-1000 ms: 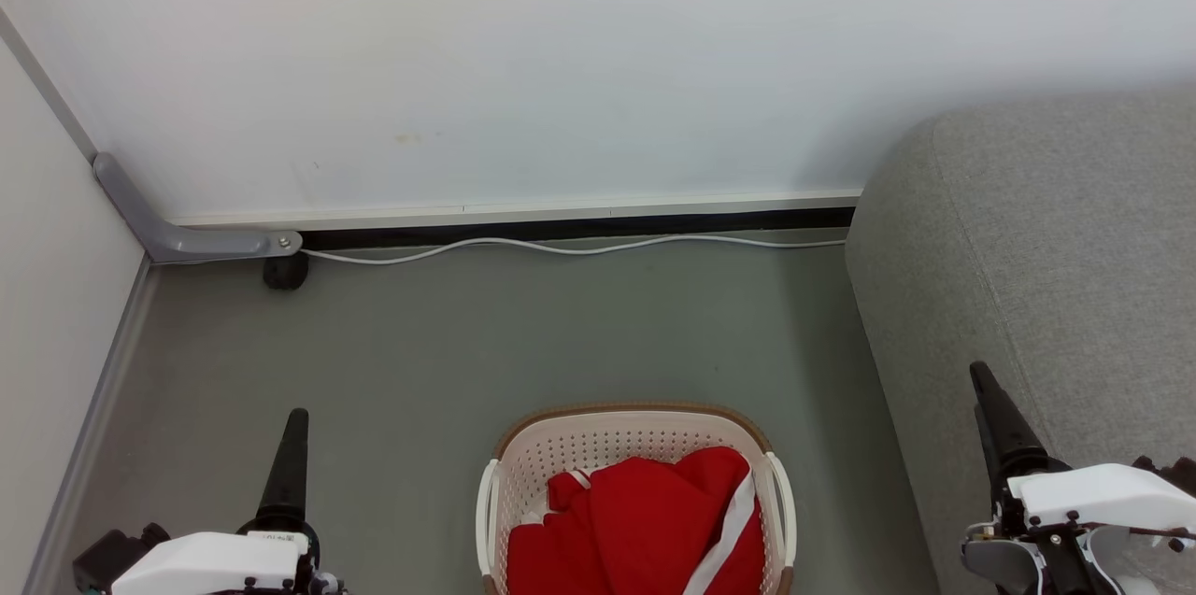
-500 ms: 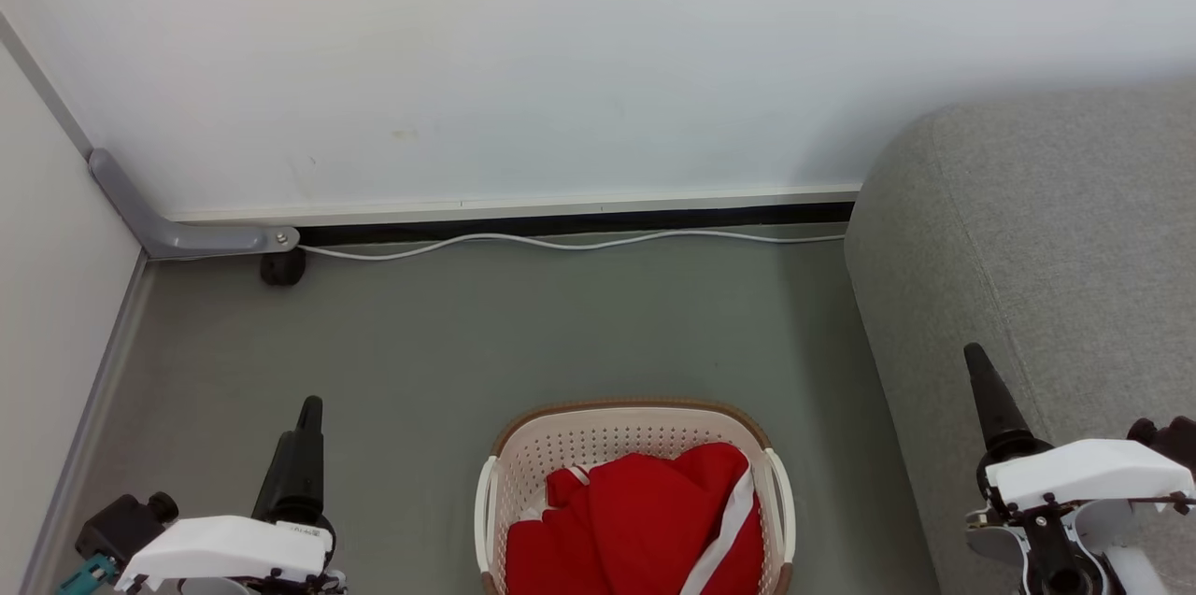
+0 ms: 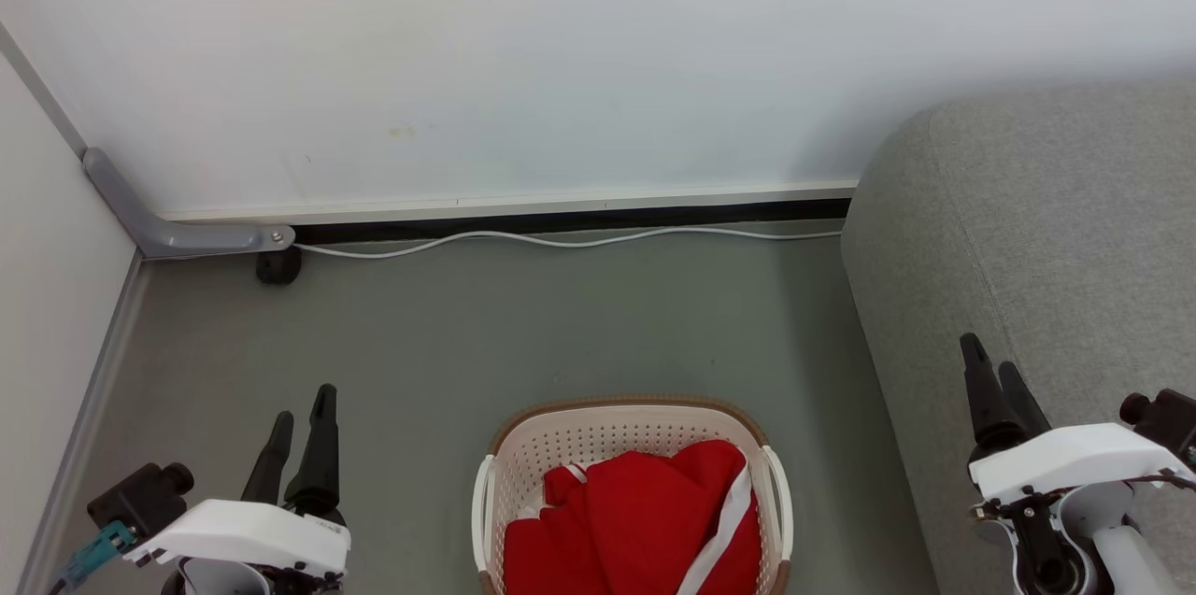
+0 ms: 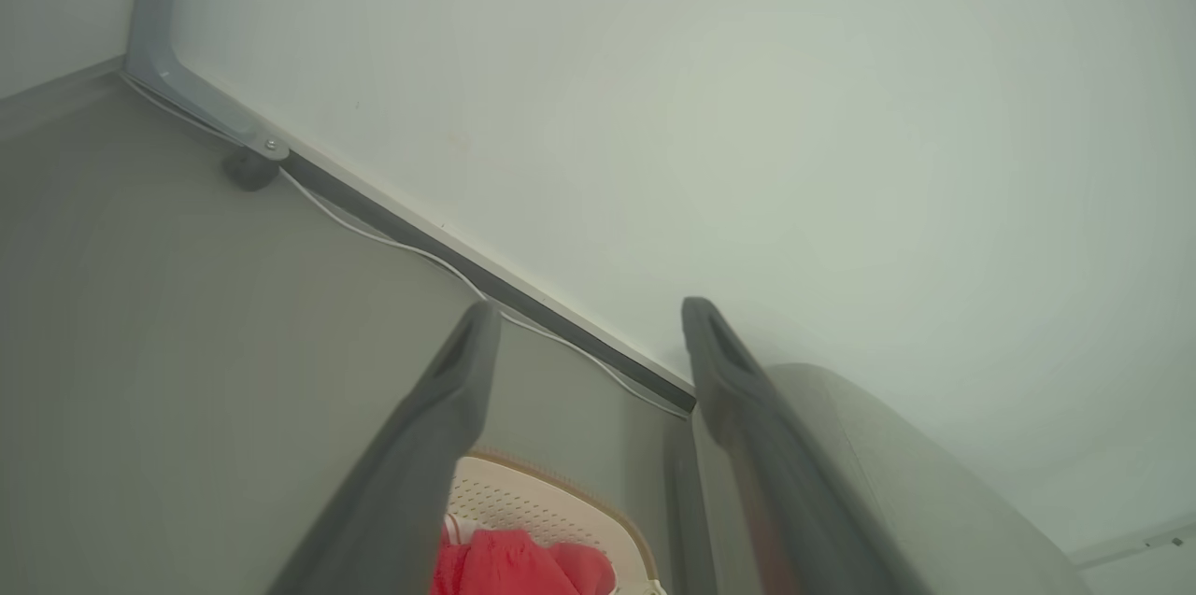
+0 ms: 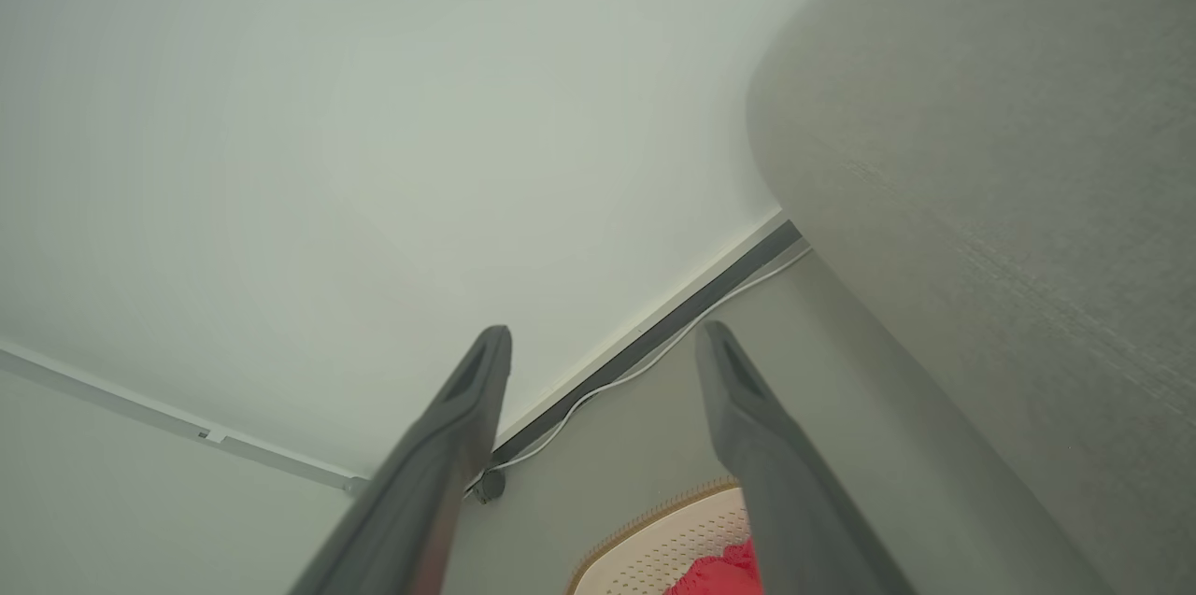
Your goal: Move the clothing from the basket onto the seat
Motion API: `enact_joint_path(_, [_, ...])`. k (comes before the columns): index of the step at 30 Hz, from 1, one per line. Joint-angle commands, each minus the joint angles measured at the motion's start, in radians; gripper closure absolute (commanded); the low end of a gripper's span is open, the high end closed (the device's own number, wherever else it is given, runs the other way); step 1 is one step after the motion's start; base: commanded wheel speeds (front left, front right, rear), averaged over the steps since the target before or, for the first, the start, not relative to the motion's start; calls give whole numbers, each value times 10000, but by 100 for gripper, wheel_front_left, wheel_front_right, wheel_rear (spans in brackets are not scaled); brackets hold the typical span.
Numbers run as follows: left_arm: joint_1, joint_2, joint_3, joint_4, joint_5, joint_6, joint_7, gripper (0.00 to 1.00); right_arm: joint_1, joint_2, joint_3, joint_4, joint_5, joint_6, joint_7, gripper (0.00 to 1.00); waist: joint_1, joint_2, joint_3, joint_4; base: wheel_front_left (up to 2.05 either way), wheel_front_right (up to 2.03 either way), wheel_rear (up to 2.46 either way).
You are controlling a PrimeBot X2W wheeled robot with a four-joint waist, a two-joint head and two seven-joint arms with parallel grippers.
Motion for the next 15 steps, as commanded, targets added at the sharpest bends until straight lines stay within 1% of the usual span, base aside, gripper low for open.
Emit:
enact_joint_path(1, [-637, 221, 156, -241, 282, -48, -130, 0, -551, -185, 167, -175, -268, 28, -181, 0, -1, -1, 1, -3, 0, 0, 0])
enact_joint_path(8, [-759, 209, 275, -255, 1438, -53, -336, 0, -788, -234, 271, 75, -1160, 31, -386, 0, -1, -1, 52, -29, 0, 0, 0])
enact_joint_path(15, [-894, 238, 291, -250, 2320, -58, -542, 0, -1036, -301, 457, 252, -1900, 33, -592, 0, -1, -1, 96, -56, 0, 0, 0])
